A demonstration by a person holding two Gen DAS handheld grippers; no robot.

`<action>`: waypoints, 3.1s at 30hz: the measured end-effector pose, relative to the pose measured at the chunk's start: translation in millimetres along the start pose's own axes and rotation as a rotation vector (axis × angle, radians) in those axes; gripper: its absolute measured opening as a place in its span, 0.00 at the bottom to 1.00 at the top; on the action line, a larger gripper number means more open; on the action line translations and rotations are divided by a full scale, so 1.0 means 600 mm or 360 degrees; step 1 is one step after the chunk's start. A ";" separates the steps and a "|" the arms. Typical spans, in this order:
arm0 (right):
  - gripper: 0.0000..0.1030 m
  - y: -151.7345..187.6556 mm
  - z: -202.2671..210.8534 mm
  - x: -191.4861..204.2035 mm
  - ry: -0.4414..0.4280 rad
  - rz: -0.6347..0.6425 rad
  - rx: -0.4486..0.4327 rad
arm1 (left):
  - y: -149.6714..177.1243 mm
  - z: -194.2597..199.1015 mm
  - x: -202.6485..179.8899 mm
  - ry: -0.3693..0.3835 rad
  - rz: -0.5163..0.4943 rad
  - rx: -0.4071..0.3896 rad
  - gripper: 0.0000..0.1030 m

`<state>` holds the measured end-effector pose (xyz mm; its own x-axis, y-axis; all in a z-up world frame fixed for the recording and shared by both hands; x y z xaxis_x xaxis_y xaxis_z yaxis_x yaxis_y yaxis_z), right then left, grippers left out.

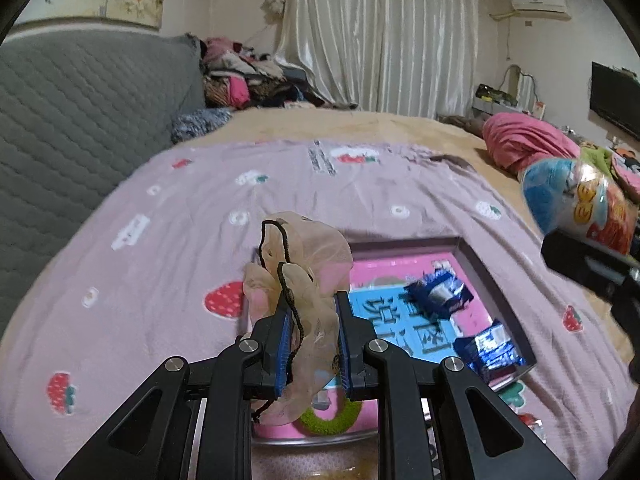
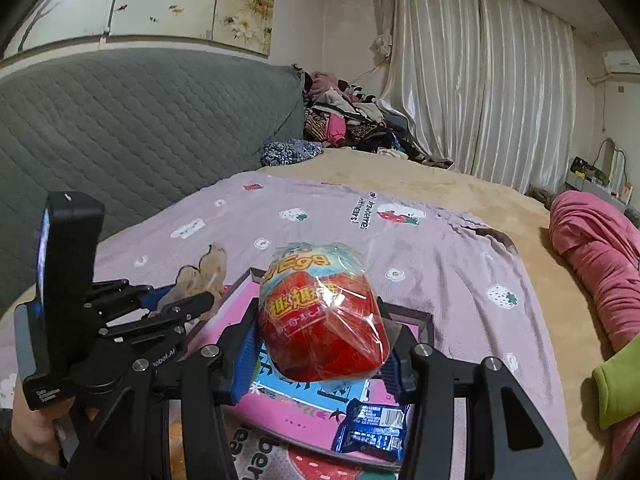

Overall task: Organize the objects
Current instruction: 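Lower the scrunchie and red egg over the book in the tray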

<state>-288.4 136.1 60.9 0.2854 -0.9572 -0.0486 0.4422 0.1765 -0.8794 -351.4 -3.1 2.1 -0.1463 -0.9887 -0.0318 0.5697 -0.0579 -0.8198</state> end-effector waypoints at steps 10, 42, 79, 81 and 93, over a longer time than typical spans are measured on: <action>0.50 0.027 -0.072 -0.008 0.0027 -0.0037 0.0072 | 0.030 -0.044 0.011 -0.0069 -0.0042 0.0054 0.19; 0.50 0.121 -0.157 -0.044 0.0022 -0.0053 0.0315 | 0.079 -0.110 0.010 -0.0064 -0.0062 0.0268 0.19; 0.69 0.156 -0.189 -0.038 0.0043 -0.0009 0.0560 | 0.101 -0.134 0.016 -0.0087 -0.0092 0.0415 0.69; 0.71 0.151 -0.185 -0.042 0.0034 -0.0028 0.0540 | 0.099 -0.132 0.018 -0.0057 -0.0078 0.0419 0.73; 0.72 0.109 -0.131 -0.056 0.0083 -0.0099 0.0334 | 0.059 -0.064 0.026 0.0012 -0.0007 0.0256 0.79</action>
<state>-335.5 161.6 -32.4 0.2100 -0.9773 -0.0264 0.6264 0.1552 -0.7639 -364.8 -15.2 -49.3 -0.1549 -0.9874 -0.0337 0.6911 -0.0839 -0.7179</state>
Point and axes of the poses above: each gripper's, at about its wrist camera, not at the fingertips, and z roughly against the way its jaws point, x to its left, y to its underside, the point moved 4 cm from there along -z, roughly the way its jaws point, and after that the axes turned 3 degrees about -x, right-handed, at the moved point
